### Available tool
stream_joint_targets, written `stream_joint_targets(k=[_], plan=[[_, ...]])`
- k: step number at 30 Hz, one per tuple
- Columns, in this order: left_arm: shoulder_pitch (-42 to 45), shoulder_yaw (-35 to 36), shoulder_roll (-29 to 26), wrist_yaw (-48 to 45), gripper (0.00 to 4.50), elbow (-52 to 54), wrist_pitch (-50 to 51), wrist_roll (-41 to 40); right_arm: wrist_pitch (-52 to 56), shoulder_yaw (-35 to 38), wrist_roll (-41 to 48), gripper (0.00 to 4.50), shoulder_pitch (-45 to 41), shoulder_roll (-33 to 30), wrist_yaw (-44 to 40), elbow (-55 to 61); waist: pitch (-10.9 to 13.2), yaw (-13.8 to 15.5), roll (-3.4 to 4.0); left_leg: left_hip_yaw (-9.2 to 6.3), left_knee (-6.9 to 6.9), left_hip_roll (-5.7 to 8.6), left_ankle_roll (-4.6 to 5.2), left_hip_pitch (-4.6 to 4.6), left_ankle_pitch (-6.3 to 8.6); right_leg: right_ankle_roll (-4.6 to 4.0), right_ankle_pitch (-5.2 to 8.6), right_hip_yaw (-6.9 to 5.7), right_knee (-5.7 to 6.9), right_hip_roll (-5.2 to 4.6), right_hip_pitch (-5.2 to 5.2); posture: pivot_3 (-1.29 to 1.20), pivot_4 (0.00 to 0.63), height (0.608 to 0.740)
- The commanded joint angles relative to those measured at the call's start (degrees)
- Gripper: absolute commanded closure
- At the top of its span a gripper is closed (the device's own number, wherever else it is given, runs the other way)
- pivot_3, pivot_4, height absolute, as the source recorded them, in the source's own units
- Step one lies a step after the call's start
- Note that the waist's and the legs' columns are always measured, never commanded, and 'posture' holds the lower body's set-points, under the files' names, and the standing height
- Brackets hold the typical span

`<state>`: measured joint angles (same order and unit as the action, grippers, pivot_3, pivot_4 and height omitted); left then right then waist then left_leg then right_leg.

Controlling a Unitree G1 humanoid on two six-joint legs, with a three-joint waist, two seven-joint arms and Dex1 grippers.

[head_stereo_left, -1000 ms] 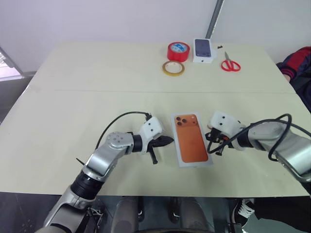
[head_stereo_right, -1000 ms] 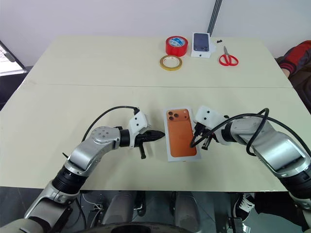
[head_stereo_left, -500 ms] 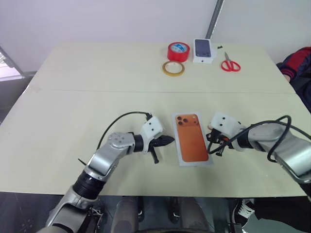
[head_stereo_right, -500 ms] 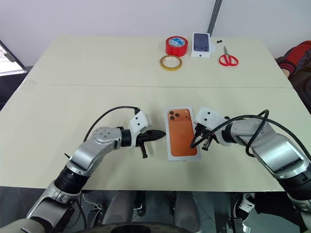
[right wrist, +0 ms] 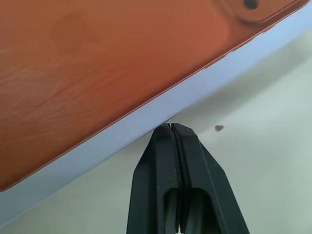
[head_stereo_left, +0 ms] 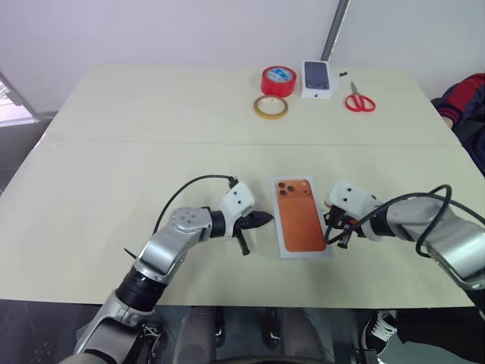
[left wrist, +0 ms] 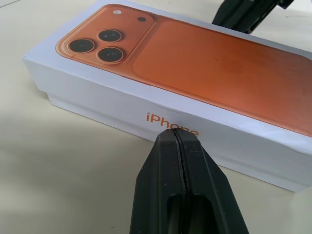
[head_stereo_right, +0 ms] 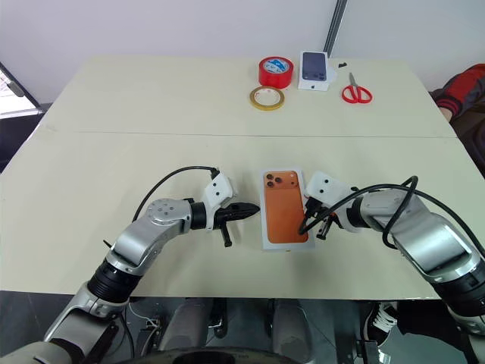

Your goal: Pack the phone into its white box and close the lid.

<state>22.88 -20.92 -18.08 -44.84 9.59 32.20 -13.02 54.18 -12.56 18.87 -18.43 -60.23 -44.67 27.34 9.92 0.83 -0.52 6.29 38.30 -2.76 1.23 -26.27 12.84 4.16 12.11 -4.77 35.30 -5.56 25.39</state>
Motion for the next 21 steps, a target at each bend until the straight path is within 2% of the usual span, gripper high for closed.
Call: stream_joint_targets(k=[1, 9, 14, 18, 21], plan=[[0.64, -0.48, 0.23, -0.41, 4.50, 1.39, -0.78, 0.05, -1.55, 2.82, -0.71, 4.49, -0.07, -0.97, -0.91, 0.67, 0.00, -0.01, 0.00, 0.00, 0.00, 0.00, 0.00, 0.00, 0.00, 0.00, 0.00, 0.01, 0.00, 0.00, 0.00, 0.00, 0.150, 0.736], [0.44, 0.05, -0.48, -0.36, 4.50, 0.87, -1.34, 0.31, -4.82, 6.81, -1.15, 4.49, 0.93, -3.73, -3.92, -2.08, 0.00, 0.03, 0.00, -0.01, 0.02, 0.01, 0.00, 0.01, 0.00, 0.00, 0.00, 0.00, 0.02, 0.00, -0.01, 0.00, 0.150, 0.736], [0.97, 6.13, -0.37, 0.52, 4.50, 1.28, 1.19, -4.02, -8.88, 13.57, 1.06, 4.49, 4.16, -5.79, -8.24, -2.42, 0.00, -0.03, 0.00, -0.01, 0.02, 0.02, 0.00, 0.02, 0.00, 0.02, 0.00, 0.00, 0.06, 0.00, -0.01, 0.00, 0.150, 0.736], [3.30, 8.85, 1.10, 1.72, 4.50, 1.01, 2.20, -5.77, -10.02, 19.22, 5.89, 4.49, 8.39, -5.33, -13.00, 1.77, 0.00, 0.12, -0.01, -0.02, 0.02, 0.02, 0.00, 0.08, 0.00, 0.13, -0.04, 0.00, 0.09, 0.02, -0.06, 0.00, 0.150, 0.736], [5.41, 7.60, 2.81, 2.07, 4.50, -0.11, 2.32, -5.12, -9.45, 19.49, 7.67, 4.49, 11.87, -4.32, -13.46, 6.04, -0.03, 0.17, -0.05, -0.07, 0.04, 0.02, 0.00, 0.09, 0.00, 0.22, -0.05, 0.00, 0.08, 0.02, -0.13, 0.00, 0.150, 0.736]])
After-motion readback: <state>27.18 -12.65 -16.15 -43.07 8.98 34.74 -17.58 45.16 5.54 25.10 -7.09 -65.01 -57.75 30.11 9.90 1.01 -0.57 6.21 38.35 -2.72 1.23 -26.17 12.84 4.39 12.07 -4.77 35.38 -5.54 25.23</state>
